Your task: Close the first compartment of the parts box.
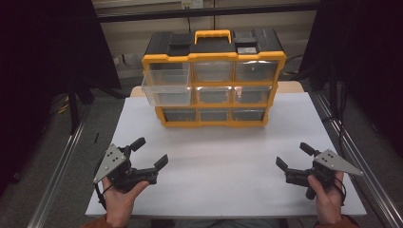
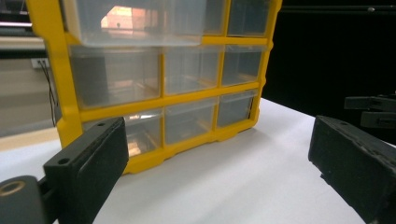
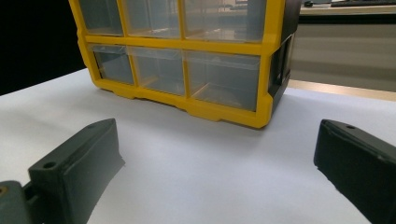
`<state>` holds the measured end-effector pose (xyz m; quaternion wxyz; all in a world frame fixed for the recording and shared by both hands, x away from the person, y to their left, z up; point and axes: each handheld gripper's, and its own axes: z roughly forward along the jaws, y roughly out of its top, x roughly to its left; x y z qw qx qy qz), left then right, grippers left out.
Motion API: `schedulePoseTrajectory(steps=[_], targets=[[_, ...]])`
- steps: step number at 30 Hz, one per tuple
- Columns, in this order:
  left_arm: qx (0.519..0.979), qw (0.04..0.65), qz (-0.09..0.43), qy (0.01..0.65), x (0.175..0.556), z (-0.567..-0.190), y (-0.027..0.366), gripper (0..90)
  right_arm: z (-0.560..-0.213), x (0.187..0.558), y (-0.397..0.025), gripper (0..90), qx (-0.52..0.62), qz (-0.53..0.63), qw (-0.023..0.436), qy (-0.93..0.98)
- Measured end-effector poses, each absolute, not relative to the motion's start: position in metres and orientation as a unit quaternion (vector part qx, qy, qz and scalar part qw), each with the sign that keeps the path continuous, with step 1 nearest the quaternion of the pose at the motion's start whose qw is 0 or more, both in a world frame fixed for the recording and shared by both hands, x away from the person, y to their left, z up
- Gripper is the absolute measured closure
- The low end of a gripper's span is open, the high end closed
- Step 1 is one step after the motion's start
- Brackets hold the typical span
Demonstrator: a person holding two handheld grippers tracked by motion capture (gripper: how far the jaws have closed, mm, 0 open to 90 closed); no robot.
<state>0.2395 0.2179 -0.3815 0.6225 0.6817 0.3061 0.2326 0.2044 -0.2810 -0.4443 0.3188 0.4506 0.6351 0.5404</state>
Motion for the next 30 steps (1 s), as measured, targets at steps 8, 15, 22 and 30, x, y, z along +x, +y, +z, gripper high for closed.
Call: schedulePoseTrajectory(steps=[8,15,22,30], targets=[[0.693,0.614,0.24,0.291,0.24,-0.374,0.21,15.1,-0.444,0.203,-0.28,0.3,0.441,0.544,0.32,0.638],[0.689,0.622,0.231,0.291,0.247,-0.368,0.205,24.2,-0.444,0.204,-0.281,0.3,0.441,0.543,0.32,0.639],[0.696,0.624,0.227,0.275,0.244,-0.37,0.202,38.8,-0.444,0.203,-0.278,0.2,0.433,0.542,0.319,0.645],[0.693,0.626,0.229,0.274,0.248,-0.365,0.202,55.5,-0.444,0.204,-0.277,0.2,0.432,0.541,0.32,0.647]])
